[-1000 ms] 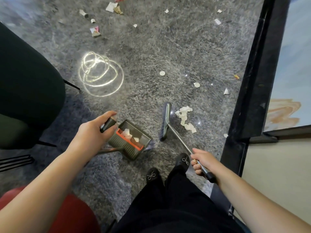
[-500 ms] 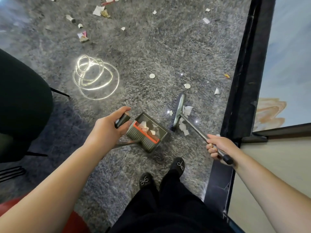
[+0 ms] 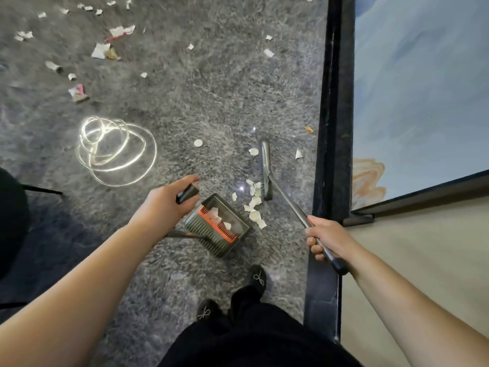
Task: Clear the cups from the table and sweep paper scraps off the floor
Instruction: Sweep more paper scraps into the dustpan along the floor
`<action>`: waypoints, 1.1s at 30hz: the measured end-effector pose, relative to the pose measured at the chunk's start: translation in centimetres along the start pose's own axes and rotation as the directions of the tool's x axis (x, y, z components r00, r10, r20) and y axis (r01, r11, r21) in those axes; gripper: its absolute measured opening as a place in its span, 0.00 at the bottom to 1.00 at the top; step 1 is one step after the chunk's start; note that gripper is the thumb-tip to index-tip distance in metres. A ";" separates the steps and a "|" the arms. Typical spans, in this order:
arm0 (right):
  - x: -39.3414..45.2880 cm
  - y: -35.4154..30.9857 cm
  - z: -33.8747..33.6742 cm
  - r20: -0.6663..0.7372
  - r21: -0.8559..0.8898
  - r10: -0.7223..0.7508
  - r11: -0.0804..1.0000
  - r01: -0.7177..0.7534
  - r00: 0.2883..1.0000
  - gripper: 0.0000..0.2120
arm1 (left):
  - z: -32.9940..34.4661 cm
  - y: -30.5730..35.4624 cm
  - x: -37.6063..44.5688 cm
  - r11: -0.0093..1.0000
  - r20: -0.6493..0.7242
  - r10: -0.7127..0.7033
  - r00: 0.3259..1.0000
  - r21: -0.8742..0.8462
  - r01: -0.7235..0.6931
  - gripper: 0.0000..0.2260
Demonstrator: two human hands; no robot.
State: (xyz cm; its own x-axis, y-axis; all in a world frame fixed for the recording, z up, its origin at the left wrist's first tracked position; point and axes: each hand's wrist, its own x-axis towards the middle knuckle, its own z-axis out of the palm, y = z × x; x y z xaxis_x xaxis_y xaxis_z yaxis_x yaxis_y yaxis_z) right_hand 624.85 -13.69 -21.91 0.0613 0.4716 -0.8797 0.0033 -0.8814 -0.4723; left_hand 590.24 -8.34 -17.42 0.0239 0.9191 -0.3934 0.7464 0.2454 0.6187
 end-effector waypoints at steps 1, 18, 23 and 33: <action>0.5 -0.4 -0.3 -0.019 -0.003 -0.002 1.000 0.002 1.000 0.30 | 0.0 0.2 0.5 1.000 0.006 0.003 1.000 0.008 -0.003 0.19; 7.7 -0.5 6.5 0.062 -0.247 0.112 0.965 -0.094 0.992 0.28 | -3.5 -0.3 7.2 0.991 0.084 0.084 0.993 0.099 -0.093 0.19; 5.7 1.3 9.3 0.113 -0.286 0.137 0.953 -0.100 0.984 0.28 | -4.8 -0.9 7.3 0.978 0.127 0.130 0.983 0.148 -0.148 0.19; 0.3 3.9 11.8 0.164 -0.099 0.134 0.988 -0.119 0.977 0.27 | -4.9 -2.2 6.6 0.967 0.148 0.206 0.967 0.118 -0.224 0.20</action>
State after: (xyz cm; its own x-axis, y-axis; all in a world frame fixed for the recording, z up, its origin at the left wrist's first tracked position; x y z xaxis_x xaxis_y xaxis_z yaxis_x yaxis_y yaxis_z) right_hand 613.10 -16.65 -24.65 -0.1033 0.3471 -0.9321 0.0949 -0.9294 -0.3566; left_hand 585.53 -1.33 -18.06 0.2751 0.8940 -0.3537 0.7951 -0.0047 0.6065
